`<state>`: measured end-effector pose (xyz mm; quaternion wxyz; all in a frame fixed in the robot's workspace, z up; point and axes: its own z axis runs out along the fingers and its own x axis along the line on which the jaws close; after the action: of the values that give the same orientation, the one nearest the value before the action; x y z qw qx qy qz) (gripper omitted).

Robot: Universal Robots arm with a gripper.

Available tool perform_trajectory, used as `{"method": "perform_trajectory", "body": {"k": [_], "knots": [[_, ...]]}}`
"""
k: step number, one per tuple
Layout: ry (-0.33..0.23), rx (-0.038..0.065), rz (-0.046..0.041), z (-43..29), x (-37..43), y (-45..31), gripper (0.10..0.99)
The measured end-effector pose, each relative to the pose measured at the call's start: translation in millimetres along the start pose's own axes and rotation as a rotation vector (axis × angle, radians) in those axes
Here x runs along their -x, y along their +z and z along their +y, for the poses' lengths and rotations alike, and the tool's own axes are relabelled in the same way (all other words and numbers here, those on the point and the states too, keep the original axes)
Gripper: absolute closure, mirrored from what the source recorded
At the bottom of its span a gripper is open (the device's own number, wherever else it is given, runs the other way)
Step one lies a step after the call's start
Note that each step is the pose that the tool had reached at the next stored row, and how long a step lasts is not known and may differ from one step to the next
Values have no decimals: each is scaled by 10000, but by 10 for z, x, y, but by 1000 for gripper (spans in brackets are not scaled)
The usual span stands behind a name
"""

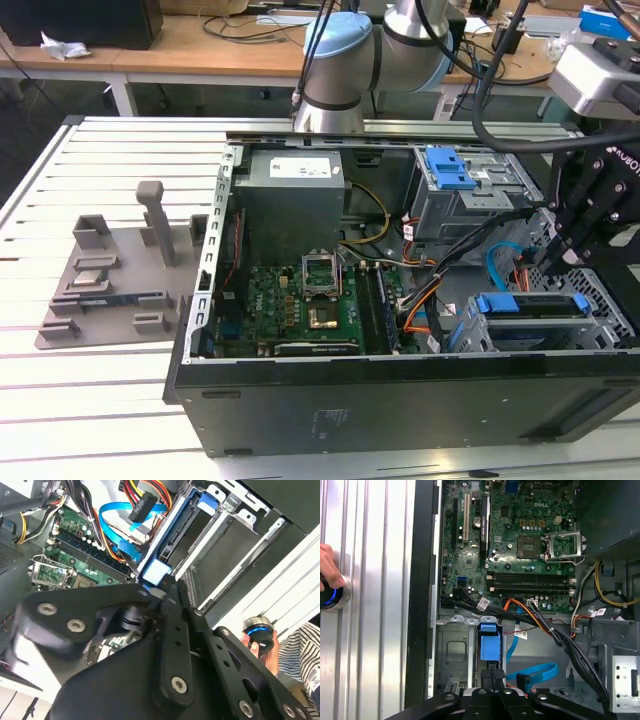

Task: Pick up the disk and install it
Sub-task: 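Insert the disk into the insertion slot, then insert the first disk wire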

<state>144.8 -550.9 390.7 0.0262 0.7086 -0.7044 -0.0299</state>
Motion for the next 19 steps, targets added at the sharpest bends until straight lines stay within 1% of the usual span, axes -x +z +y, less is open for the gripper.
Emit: {"method": "perform_trajectory", "body": {"k": [1,7,8,9,10,13,14,15,16,19], "knots": [[0,0,0,0,0,0,973],[0,0,0,0,0,3,980],[1,0,-2,-16,1,4,980],[1,11,8,-115,28,-3,980],[2,17,16,-157,54,-4,980],[2,31,35,-234,155,5,980],[4,44,39,-271,221,26,980],[4,54,45,-295,270,46,980],[4,62,47,-313,302,62,980],[4,69,50,-339,355,93,980]]}}
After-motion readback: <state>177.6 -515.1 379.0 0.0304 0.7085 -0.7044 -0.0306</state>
